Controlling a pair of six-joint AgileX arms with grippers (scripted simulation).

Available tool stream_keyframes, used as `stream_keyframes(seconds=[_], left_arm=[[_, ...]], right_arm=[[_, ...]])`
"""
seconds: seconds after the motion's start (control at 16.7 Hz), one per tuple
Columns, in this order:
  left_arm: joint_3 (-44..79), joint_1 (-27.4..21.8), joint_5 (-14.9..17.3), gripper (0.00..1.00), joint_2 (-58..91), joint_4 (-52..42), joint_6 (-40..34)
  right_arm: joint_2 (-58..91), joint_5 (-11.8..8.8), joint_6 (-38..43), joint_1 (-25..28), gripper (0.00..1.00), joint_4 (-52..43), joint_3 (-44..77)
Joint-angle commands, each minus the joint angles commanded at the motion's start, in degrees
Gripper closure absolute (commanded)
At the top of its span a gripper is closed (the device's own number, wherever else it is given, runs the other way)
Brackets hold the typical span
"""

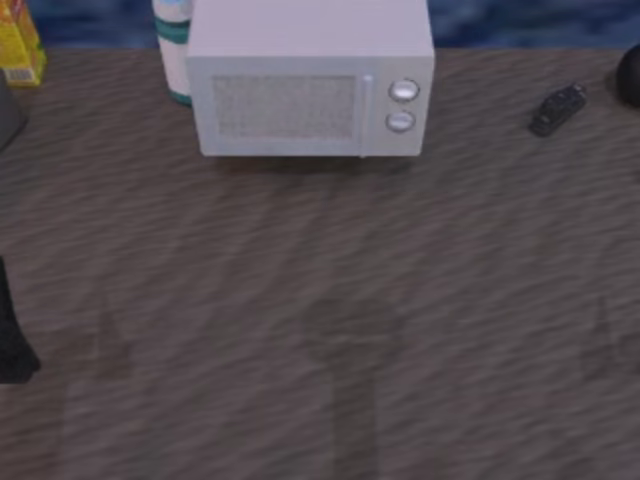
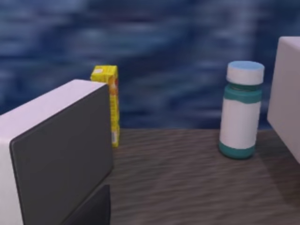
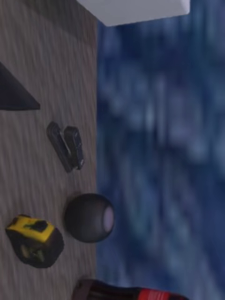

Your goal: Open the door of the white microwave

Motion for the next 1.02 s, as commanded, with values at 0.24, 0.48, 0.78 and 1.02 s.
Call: stream_keyframes(seconds=[0.24,0.48,0.78,1.02], left_arm=[[0.9,-0.4,-0.1,0.00,1.3,-1.1,0.1],[8.0,-2.8,-1.1,0.00,9.6,-7.5,-0.2],[28.1,-8.2,-3.3,0.00,27.2,-19.8,-2.9],[51.4,-13.7,-5.5,0.00,44.3,-30.2,-7.5]], right_arm=[[0.0,0.0,0.0,0.0,0.00,0.0,0.0],[0.0,0.0,0.0,0.0,0.00,0.0,0.0],[0.0,0.0,0.0,0.0,0.00,0.0,0.0],[0.0,0.0,0.0,0.0,0.00,0.0,0.0]])
